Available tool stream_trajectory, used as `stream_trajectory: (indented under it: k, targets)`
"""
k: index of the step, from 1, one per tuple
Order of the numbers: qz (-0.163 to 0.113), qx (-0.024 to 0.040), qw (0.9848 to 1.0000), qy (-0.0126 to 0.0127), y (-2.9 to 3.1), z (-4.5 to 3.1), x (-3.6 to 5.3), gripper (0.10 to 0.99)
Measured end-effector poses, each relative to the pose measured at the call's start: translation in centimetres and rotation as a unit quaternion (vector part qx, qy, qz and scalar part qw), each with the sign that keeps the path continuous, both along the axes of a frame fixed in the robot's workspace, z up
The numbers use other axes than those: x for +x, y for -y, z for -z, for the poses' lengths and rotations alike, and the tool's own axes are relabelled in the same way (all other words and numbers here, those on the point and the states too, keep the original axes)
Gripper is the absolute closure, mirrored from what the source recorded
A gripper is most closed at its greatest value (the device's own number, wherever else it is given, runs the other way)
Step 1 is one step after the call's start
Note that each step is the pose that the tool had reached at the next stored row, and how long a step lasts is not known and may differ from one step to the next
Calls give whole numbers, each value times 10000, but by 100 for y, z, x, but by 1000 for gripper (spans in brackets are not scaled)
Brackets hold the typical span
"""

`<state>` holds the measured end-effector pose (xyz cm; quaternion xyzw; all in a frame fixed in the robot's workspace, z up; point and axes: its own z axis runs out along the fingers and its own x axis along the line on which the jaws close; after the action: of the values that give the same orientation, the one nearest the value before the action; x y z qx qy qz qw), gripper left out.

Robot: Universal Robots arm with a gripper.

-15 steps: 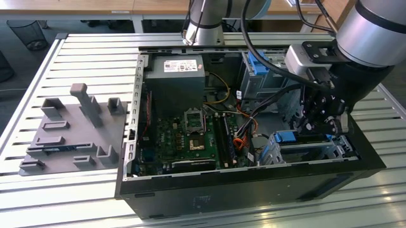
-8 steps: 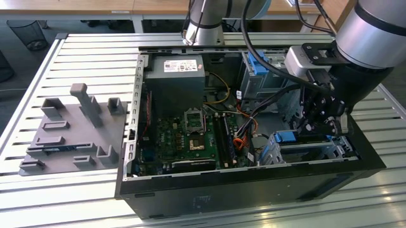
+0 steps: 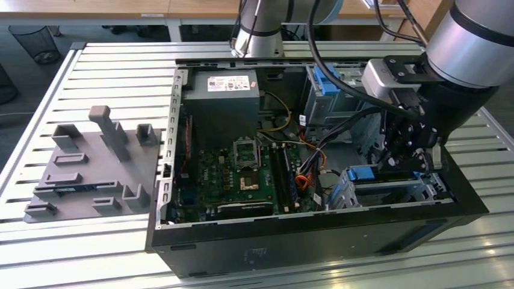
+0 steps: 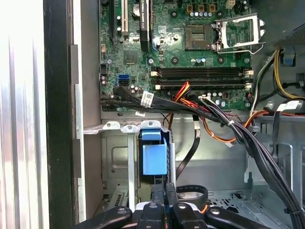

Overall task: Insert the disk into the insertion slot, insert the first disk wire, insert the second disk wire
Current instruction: 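Insert the second disk wire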

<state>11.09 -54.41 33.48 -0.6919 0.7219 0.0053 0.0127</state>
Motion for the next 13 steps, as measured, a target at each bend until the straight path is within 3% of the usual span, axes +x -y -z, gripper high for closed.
stream_trajectory:
  k: [13]
  targets:
    - [0, -1, 10000, 0, 0, 12, 17, 941]
